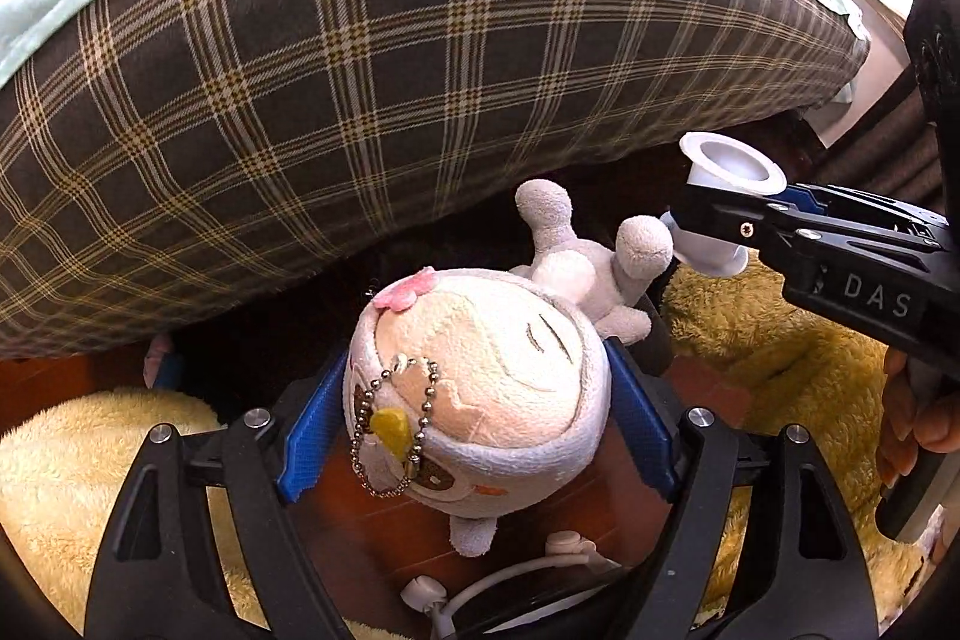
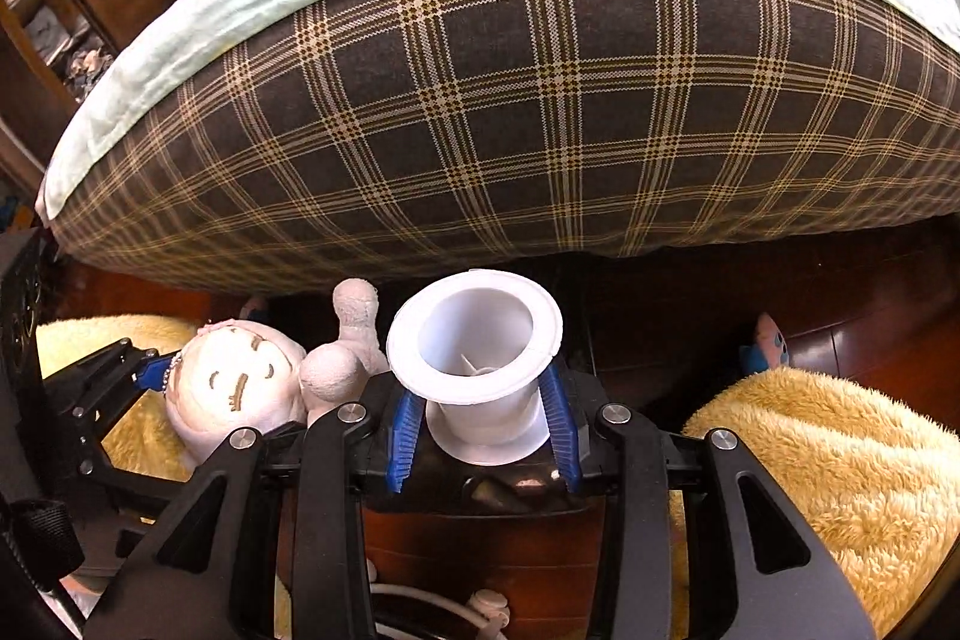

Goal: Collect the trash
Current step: 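Lower both tools to the bin and open them to drop the doll and cup, then raise both tools back over the bed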

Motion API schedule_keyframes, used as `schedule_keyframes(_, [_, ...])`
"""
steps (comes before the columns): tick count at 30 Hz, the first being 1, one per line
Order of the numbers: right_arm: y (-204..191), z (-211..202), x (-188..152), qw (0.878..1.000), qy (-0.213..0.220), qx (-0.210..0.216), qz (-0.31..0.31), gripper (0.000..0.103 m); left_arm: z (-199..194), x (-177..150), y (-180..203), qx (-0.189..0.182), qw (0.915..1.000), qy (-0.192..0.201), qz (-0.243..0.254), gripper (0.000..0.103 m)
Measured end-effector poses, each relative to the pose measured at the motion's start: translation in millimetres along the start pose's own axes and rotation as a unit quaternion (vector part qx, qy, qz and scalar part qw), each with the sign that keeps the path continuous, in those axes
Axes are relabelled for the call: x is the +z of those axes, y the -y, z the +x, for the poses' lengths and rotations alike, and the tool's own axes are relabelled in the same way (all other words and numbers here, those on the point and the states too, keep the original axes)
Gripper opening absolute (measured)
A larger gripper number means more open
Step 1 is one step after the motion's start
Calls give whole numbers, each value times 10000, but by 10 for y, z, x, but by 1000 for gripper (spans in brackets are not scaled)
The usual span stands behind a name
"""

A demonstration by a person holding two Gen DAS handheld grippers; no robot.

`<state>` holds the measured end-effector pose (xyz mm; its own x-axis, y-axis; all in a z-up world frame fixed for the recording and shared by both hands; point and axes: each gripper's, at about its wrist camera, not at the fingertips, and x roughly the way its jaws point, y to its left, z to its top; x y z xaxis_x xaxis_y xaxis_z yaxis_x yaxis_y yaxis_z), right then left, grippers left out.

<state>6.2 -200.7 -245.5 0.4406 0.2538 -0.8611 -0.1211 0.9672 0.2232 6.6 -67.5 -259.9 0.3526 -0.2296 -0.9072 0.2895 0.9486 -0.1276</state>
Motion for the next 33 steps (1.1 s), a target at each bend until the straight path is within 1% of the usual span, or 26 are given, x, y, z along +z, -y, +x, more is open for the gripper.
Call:
schedule_keyframes(2, [-17, 8, 11, 10000, -25, 13, -10, 39, 27, -31, -39, -20, 10000, -64, -48, 78])
schedule_keyframes(3, [-3, 28, 25, 10000, -32, 53, -7, 45, 40, -44, -57, -43, 9999, -99, -72, 78])
schedule_keyframes(4, [-8, 25, 21, 10000, -24, 92, -7, 54, 53, -44, -65, -61, 9999, -128, -90, 78])
schedule_keyframes(6, [-43, 39, 60, 10000, 3, 92, 8, 65, 62, -48, -86, -72, 9998, -147, -116, 79])
schedule_keyframes(11, [-31, -23, 132, 9999, 104, 25, 102, 69, -21, -71, -164, -4, 10000, 2, -93, 83])
schedule_keyframes(16, [50, -175, 153, 9993, 268, -8, 258, 78, -137, -30, -183, 93, 9998, 75, -144, 84])
schedule_keyframes(22, [150, -379, 273, 9977, 480, -50, 476, 82, -394, 42, -217, 308, 9987, 396, -106, 86])
schedule_keyframes(27, [170, -699, 422, 9949, 903, -134, 433, 83, -697, 161, -265, 479, 9957, 788, -38, 86])
schedule_keyframes(30, [142, -908, 553, 9910, 1246, -400, 289, 83, -898, 265, -338, 586, 9930, 1019, -62, 86])
schedule_keyframes(33, [93, -1109, 707, 9839, 1614, -763, 48, 83, -1141, 438, -412, 685, 9887, 1330, -109, 86])
